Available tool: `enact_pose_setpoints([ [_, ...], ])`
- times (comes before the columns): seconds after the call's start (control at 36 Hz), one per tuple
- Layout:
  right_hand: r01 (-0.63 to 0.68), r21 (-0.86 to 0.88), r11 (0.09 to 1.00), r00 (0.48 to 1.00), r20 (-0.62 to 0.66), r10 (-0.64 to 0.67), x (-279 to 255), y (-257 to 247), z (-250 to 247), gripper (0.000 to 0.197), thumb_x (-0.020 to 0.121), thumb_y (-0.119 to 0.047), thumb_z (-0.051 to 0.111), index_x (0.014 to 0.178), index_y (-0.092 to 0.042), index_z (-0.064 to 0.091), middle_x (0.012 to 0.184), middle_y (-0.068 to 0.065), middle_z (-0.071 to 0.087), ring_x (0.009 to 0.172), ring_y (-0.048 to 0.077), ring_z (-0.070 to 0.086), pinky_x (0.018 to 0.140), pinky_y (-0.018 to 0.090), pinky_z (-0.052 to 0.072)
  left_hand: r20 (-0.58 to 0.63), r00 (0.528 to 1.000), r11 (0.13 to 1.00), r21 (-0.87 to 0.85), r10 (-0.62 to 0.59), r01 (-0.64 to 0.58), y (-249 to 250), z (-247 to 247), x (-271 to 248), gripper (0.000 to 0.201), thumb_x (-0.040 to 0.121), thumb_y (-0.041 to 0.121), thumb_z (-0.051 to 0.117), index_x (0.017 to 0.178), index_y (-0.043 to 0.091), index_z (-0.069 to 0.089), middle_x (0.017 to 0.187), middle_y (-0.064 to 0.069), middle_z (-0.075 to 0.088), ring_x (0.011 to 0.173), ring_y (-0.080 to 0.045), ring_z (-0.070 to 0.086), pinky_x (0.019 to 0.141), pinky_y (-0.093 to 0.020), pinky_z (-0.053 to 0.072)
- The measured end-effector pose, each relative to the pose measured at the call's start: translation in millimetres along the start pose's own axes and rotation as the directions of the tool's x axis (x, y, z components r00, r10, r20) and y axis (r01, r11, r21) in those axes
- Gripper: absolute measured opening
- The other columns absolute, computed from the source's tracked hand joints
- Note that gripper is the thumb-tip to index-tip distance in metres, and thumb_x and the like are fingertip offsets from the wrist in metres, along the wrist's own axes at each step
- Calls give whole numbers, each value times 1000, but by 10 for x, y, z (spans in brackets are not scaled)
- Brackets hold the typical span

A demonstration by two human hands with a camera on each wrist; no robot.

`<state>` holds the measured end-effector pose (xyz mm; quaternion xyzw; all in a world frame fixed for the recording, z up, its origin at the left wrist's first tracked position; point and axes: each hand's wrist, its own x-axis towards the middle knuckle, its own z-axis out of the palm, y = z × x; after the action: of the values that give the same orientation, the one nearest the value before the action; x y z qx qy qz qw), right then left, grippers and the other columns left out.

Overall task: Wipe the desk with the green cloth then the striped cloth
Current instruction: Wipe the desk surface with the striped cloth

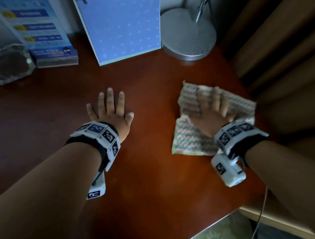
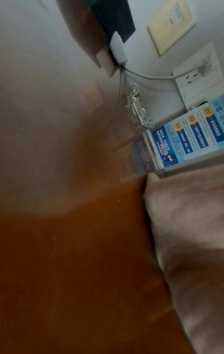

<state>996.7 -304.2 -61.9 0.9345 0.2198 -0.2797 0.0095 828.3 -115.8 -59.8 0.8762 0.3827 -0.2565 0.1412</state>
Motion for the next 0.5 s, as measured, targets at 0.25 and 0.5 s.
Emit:
enact_pose_setpoints([
  [0.25,390,-138,910,917,152,-370,-636,-417,422,86,81,-80,25,144,-45,-22,147,-4,-44,135,29,-39,100,75,-13,-43,997,993,94,-66,70,93,-23,-50,62,98,49,7,147,24,-21,154,-2,-28,143,-23,-22,113,-55,-10],
  [0.5,482,-208,851,872,211,-442,-660,107,384,82,85,-73,35,137,-56,-26,143,-15,-47,135,20,-40,102,69,-20,24,999,1000,-8,28,-28,494,164,-671,59,99,45,6,145,26,-26,150,0,-36,139,-24,-30,112,-56,-13],
])
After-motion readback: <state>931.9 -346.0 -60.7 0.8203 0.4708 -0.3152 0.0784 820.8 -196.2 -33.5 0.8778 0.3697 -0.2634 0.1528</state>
